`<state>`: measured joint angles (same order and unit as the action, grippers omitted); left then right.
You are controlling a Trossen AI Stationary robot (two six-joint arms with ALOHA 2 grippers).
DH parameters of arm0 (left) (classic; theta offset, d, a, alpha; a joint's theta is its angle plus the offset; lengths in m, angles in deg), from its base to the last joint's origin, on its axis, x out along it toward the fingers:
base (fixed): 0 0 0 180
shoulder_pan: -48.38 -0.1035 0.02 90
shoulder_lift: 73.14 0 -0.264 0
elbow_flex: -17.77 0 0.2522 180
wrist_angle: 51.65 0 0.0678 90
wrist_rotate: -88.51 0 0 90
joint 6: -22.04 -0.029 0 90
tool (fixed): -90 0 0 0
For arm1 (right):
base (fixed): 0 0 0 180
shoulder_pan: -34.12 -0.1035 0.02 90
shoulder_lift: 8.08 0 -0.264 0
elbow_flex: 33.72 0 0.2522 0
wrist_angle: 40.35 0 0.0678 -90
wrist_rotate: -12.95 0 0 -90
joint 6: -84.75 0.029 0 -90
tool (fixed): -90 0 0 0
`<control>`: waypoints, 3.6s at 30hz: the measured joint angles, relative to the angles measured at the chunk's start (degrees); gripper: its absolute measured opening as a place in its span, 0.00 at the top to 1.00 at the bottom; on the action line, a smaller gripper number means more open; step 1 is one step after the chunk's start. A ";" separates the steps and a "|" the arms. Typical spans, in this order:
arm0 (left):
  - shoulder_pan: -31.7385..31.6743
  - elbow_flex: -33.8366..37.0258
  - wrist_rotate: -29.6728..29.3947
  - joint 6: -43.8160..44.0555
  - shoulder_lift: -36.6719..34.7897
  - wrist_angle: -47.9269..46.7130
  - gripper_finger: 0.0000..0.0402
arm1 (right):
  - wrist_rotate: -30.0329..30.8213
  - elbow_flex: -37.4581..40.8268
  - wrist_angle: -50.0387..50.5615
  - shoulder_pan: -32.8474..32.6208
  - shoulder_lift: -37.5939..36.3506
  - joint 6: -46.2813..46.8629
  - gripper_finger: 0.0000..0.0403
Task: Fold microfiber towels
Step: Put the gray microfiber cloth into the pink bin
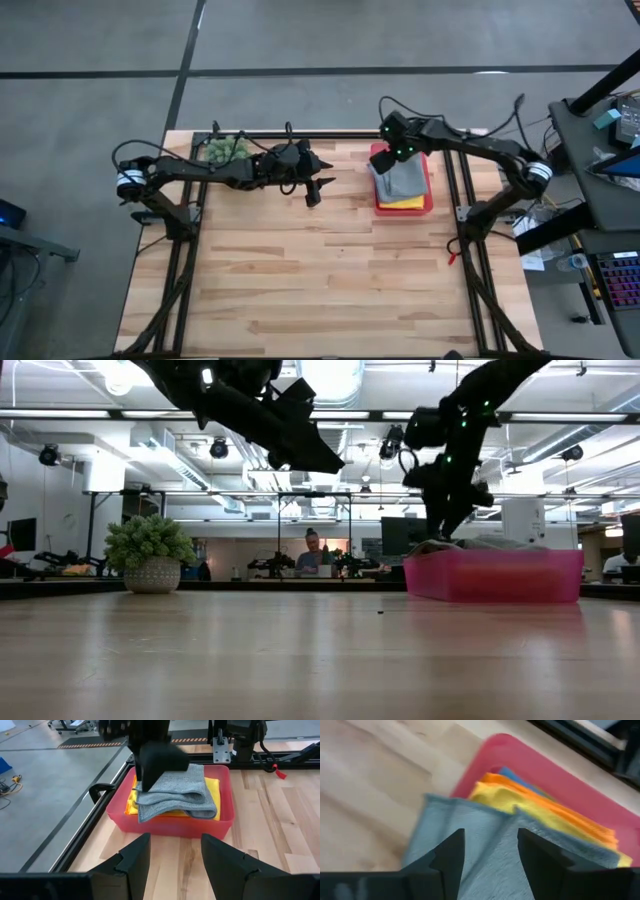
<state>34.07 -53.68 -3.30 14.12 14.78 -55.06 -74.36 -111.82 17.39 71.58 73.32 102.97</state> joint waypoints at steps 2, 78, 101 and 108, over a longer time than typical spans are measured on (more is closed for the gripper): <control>0.00 0.00 0.01 0.00 0.00 0.00 0.60 | 3.43 0.00 0.01 0.00 1.67 0.38 0.58; 0.12 -0.01 0.04 0.17 0.02 -0.13 0.60 | 11.85 -8.05 6.55 -10.18 3.11 4.39 0.56; 0.98 0.00 0.24 0.20 0.04 -0.44 0.60 | 12.75 -0.77 15.79 -26.45 0.90 20.35 0.54; 0.98 0.00 0.20 0.21 0.04 -0.40 0.60 | 14.24 2.73 13.27 -26.33 1.05 20.42 0.55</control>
<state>35.05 -53.68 -3.10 14.33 14.83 -55.46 -60.12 -109.08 30.66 45.26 74.37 123.38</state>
